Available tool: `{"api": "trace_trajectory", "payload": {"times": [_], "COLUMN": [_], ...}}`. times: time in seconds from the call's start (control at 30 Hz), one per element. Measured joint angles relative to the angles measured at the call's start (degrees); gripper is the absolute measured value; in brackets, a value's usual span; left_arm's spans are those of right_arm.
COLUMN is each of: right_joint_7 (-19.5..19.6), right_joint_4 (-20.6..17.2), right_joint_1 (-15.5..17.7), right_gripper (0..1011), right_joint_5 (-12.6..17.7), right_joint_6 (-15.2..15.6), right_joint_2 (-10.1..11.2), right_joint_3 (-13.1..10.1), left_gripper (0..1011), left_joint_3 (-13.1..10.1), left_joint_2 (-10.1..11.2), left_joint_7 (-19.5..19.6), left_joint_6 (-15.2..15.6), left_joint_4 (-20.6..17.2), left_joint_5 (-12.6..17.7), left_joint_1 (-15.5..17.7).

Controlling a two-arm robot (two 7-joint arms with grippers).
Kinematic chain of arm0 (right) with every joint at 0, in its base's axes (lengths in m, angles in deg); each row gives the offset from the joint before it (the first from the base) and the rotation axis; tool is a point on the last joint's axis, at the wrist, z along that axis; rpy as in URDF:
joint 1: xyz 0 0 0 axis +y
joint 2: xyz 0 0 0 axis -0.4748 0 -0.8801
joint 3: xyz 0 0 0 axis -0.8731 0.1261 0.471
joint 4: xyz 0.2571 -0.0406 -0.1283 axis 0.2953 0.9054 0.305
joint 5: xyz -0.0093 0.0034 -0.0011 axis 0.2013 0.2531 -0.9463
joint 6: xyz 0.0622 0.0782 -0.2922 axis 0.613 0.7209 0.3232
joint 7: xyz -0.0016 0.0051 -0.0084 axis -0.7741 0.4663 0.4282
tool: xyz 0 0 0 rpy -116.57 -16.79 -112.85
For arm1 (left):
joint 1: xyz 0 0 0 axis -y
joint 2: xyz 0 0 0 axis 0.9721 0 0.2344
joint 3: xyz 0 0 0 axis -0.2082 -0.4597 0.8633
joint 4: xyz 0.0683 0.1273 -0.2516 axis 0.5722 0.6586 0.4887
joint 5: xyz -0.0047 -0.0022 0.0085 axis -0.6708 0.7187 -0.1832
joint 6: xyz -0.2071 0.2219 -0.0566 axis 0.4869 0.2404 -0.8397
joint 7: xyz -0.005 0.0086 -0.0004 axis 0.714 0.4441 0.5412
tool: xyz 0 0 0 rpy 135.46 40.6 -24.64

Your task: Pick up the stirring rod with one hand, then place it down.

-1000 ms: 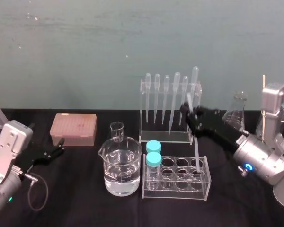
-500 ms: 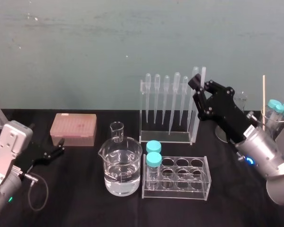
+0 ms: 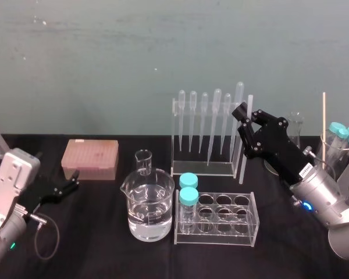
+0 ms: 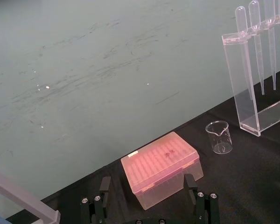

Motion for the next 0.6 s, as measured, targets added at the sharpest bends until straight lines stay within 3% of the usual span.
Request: {"api": "trace_trajectory", "payload": {"times": [0.6], "right_joint_7": [0.05], "right_joint_4": [-0.22], "right_joint_1": [-0.14], "right_gripper": [69], "right_joint_5": [0.07], "right_joint_6": [0.08], "right_joint_2": [0.08], "right_joint_3": [0.14], "left_gripper": [1000], "left_joint_3": [0.0], "left_joint_2": [0.0], "left_joint_7": [0.0], "left_joint_6": [0.0], "left_joint_4": [0.0], "left_joint_5": [0.0], "left_joint_1": [0.0]}}
